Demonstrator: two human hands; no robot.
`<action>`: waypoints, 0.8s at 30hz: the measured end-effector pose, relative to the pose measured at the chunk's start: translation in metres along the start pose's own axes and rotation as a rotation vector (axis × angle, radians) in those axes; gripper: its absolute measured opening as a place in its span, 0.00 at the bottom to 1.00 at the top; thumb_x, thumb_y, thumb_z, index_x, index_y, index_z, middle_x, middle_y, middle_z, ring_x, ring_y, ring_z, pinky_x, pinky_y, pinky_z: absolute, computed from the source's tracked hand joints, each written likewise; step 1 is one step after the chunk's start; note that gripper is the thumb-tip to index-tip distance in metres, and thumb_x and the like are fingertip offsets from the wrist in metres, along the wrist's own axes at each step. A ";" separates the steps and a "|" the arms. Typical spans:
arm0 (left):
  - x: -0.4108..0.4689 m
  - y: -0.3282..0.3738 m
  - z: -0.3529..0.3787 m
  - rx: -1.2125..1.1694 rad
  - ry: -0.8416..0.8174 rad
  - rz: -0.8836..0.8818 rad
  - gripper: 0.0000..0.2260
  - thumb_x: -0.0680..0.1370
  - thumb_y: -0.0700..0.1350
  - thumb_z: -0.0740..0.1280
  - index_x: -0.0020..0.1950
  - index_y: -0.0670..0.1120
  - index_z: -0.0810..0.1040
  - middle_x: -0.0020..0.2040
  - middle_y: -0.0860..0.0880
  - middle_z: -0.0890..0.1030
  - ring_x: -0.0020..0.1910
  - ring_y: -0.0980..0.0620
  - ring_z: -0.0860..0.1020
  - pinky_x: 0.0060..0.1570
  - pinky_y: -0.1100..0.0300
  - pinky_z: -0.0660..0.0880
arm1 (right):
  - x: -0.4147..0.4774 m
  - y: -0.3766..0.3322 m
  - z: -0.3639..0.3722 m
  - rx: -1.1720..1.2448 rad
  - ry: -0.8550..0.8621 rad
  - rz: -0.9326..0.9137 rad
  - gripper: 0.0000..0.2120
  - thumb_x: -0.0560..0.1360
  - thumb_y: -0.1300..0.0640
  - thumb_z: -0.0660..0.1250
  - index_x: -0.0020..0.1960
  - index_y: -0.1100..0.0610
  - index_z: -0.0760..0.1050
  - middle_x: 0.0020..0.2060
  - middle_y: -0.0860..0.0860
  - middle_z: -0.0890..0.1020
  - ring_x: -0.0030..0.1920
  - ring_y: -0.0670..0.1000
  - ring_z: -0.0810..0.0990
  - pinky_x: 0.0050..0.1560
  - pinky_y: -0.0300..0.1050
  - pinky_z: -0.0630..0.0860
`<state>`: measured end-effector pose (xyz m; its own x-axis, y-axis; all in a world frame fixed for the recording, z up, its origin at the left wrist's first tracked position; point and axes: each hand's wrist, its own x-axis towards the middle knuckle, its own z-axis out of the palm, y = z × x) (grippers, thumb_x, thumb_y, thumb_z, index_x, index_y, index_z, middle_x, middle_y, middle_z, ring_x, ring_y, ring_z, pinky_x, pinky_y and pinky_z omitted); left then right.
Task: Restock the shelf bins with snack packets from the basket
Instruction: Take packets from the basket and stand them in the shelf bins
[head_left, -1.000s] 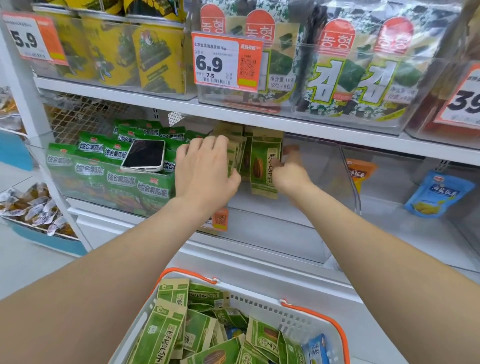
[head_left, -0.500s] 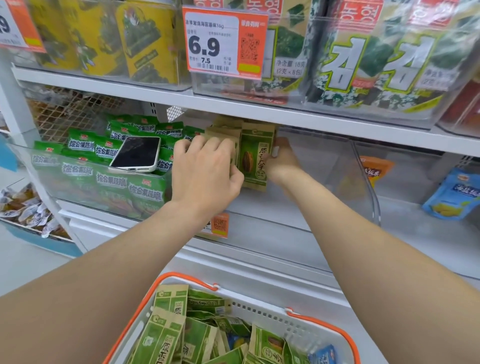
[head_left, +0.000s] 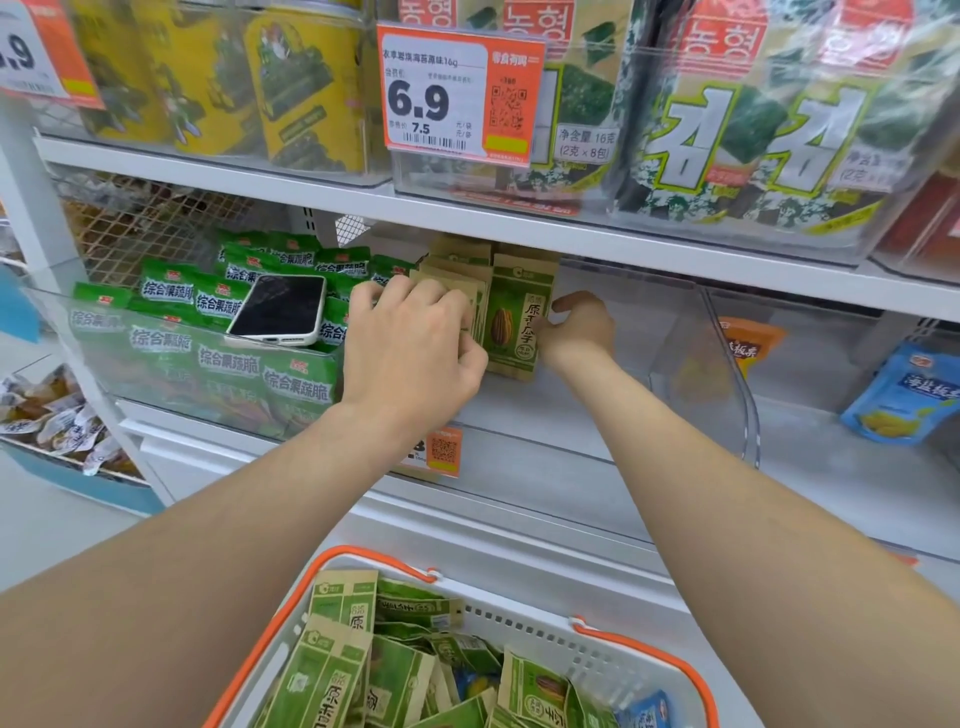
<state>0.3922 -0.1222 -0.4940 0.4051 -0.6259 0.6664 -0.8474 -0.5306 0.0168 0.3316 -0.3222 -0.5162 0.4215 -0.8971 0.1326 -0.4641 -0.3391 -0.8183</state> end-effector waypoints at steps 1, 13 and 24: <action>0.000 0.000 -0.001 -0.002 -0.001 0.007 0.11 0.76 0.53 0.62 0.49 0.52 0.82 0.48 0.53 0.83 0.51 0.47 0.78 0.55 0.47 0.67 | 0.000 0.001 -0.001 -0.014 -0.007 0.006 0.17 0.80 0.55 0.71 0.66 0.58 0.75 0.63 0.54 0.79 0.61 0.56 0.81 0.54 0.43 0.79; -0.015 0.006 -0.049 -0.249 0.015 0.334 0.07 0.74 0.49 0.68 0.46 0.46 0.75 0.46 0.49 0.72 0.48 0.46 0.69 0.48 0.49 0.70 | -0.068 -0.028 -0.029 -0.431 -0.279 -0.328 0.15 0.75 0.54 0.58 0.55 0.59 0.78 0.52 0.60 0.83 0.53 0.64 0.81 0.49 0.48 0.78; -0.071 0.017 -0.074 -0.119 -1.172 0.246 0.08 0.78 0.51 0.66 0.45 0.49 0.82 0.43 0.49 0.85 0.44 0.49 0.80 0.47 0.54 0.79 | -0.192 0.014 -0.073 -0.860 -0.466 -1.276 0.06 0.72 0.57 0.64 0.37 0.52 0.69 0.30 0.55 0.77 0.28 0.61 0.75 0.28 0.43 0.59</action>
<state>0.3234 -0.0442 -0.4857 0.2414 -0.8748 -0.4200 -0.9473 -0.3064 0.0937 0.1872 -0.1753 -0.5118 0.9715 0.1883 0.1441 0.1482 -0.9566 0.2508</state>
